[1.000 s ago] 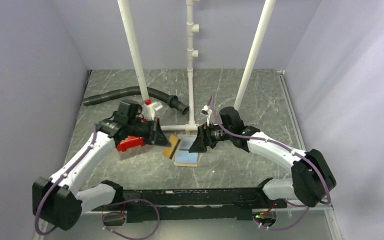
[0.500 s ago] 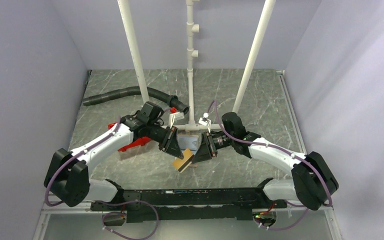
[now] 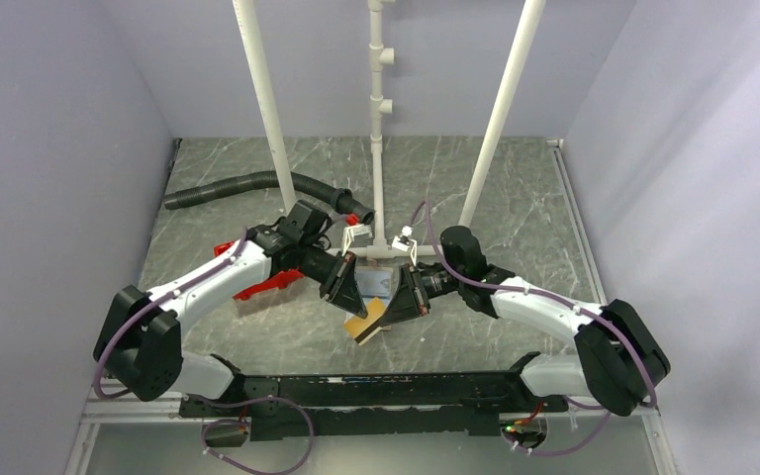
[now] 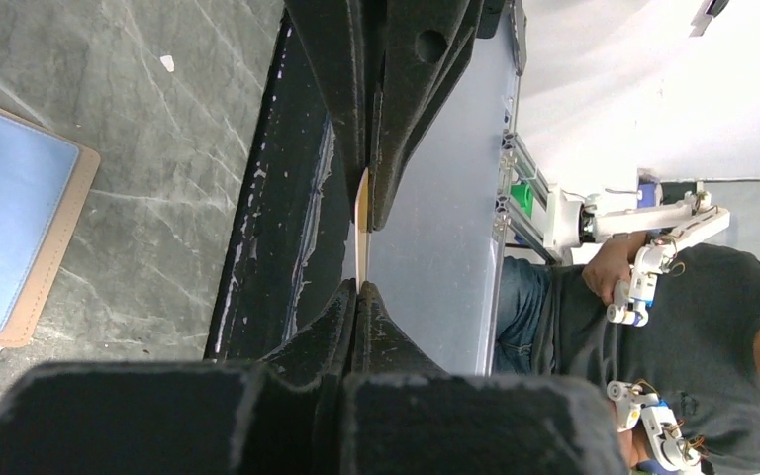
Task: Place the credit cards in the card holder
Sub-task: Pick up the credit card from the storage box, then insert the credit card into the card holder.
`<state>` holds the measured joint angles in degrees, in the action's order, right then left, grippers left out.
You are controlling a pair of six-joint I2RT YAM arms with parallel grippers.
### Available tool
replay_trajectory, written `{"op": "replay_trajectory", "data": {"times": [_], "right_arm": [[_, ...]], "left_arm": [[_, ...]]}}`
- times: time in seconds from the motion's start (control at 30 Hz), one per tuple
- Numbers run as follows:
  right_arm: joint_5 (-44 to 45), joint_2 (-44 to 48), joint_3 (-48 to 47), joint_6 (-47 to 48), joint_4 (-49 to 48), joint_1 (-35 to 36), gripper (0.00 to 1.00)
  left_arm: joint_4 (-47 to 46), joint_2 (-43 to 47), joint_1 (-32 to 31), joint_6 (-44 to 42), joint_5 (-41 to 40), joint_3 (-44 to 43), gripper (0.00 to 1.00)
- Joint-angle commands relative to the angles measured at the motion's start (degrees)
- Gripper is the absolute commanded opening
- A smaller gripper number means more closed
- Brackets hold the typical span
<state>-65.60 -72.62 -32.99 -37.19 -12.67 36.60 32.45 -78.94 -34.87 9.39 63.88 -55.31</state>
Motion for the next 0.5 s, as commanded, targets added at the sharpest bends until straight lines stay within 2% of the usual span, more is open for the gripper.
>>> {"op": "replay_trajectory", "data": {"times": [0.0, 0.07, 0.1, 0.13, 0.17, 0.2, 0.23, 0.27, 0.33, 0.47], "right_arm": [[0.15, 1.89, 1.82, -4.23, -7.36, 0.63, 0.00], [3.88, 2.36, 2.50, -5.38, -5.69, 0.58, 0.00], [6.21, 2.51, 2.87, -6.53, -4.93, 0.60, 0.00], [8.94, 2.66, 3.64, -8.61, -4.52, 0.58, 0.00], [11.63, 2.92, 4.74, -10.94, -4.73, 0.58, 0.00], [14.89, 3.14, 6.36, -14.27, -5.28, 0.58, 0.00], [18.45, 3.43, 8.31, -18.04, -5.68, 0.50, 0.00], [21.32, 3.65, 10.41, -21.48, -7.21, 0.49, 0.00], [26.55, 3.78, 15.09, -29.50, -11.02, 0.52, 0.00], [38.00, 4.77, 22.14, -40.38, -18.66, 0.66, 0.00]], "left_arm": [[2.26, -0.66, -0.45, -4.53, 2.10, -3.24, 0.00], [3.21, -0.86, -0.38, -4.72, 0.74, -3.82, 0.00], [3.54, -0.94, -0.37, -4.05, -1.43, -4.24, 0.04], [3.66, -1.03, -0.07, -2.78, -4.28, -4.76, 0.15], [3.32, -1.01, 0.71, -0.96, -7.08, -4.91, 0.34], [1.36, -0.79, 1.93, 1.84, -9.04, -4.38, 0.43], [-1.25, -0.28, 3.81, 5.62, -10.77, -3.38, 0.48], [-3.59, 0.45, 5.82, 9.44, -13.79, -2.33, 0.50], [-6.05, 2.47, 8.10, 17.03, -25.36, -0.17, 0.53], [-10.61, 5.67, 6.43, 22.92, -38.75, 5.29, 0.53]]}}
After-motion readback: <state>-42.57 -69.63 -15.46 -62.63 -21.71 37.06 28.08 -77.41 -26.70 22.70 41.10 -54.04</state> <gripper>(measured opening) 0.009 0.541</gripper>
